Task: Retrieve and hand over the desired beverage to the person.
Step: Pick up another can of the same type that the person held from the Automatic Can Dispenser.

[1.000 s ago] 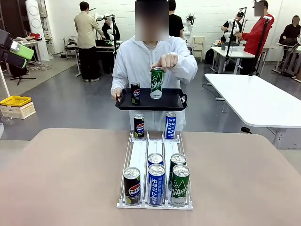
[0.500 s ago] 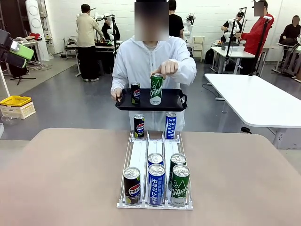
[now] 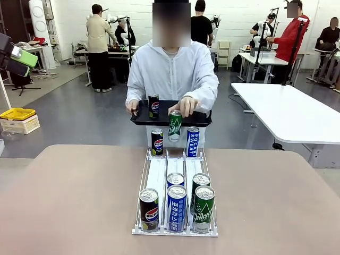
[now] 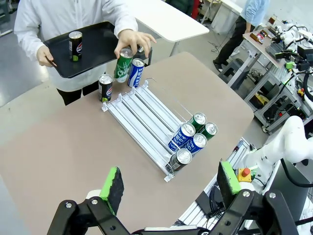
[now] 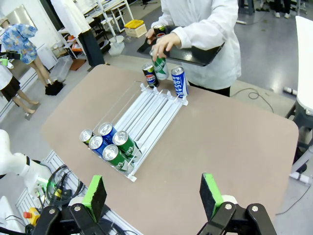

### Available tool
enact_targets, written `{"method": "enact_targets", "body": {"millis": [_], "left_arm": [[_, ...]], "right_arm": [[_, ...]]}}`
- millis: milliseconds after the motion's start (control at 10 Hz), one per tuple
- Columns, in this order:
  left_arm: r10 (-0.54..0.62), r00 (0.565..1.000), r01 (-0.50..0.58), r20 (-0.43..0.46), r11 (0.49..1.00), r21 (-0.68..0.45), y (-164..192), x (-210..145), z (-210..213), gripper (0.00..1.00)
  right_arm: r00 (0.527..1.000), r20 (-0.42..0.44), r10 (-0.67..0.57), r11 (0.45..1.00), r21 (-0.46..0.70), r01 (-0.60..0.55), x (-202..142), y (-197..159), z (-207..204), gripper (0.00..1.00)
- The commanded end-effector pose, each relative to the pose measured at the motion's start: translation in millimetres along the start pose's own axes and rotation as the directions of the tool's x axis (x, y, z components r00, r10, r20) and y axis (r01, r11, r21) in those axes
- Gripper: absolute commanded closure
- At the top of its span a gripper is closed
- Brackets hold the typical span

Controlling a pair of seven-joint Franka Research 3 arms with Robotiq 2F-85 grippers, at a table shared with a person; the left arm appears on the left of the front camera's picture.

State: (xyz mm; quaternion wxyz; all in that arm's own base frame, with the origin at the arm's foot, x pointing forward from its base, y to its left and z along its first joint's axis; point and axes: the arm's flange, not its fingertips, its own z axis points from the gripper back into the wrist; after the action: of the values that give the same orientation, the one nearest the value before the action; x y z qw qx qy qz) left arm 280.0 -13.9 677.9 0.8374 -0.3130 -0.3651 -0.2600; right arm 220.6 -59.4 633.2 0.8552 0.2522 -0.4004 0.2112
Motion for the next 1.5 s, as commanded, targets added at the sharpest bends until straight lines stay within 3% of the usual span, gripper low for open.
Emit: {"method": "enact_targets", "body": {"millis": [0, 1400], "left_arm": [[-0.01, 1.0, 0.01, 0.007, 1.0, -0.019, -0.1, 1.2, -0.9, 0.0], [-0.01, 1.0, 0.01, 0.007, 1.0, -0.019, -0.1, 1.2, -0.9, 0.0]], "right_arm": [[1.0, 0.005, 0.009, 1.0, 0.029, -0.009, 0.5, -0.3, -1.0, 0.0], [1.0, 0.005, 0.009, 1.0, 0.029, -0.009, 0.5, -0.3, -1.0, 0.0]]}}
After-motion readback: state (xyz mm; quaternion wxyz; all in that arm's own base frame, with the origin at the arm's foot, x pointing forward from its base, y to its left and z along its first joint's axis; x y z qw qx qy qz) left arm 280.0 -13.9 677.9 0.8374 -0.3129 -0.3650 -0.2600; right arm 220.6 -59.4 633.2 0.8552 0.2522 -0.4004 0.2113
